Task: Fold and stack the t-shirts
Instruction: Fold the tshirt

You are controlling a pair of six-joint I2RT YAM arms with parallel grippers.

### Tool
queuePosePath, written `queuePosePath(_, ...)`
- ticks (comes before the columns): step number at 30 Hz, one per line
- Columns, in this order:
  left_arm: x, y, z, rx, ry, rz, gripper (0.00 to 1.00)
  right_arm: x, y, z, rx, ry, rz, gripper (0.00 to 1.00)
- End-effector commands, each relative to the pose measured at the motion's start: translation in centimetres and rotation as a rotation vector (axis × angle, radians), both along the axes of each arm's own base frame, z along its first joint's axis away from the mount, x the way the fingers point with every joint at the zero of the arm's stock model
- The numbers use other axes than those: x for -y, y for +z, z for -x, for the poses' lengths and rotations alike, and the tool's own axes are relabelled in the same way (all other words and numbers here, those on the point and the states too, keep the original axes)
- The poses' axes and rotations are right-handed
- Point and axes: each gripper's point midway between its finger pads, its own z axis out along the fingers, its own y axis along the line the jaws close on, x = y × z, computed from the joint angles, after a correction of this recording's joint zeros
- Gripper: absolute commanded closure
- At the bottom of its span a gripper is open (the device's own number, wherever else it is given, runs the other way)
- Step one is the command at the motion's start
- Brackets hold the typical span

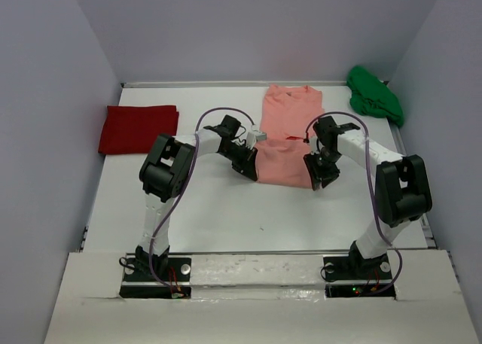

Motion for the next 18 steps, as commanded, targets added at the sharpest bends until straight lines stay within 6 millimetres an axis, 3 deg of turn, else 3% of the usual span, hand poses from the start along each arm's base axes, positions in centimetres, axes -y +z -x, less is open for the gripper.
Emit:
queuePosePath(1,-0.4,-0.3,0.0,0.040,-0.025,-0.051,1.00,0.3,-1.0,-1.0,0.011,-0.009,0.024,0.55)
queuePosePath(18,-1.2,0.8,0.5,0.089,-0.054,-0.059,1.00,1.3,-5.2,-3.2,-0.026,-0.004,0.121,0.61)
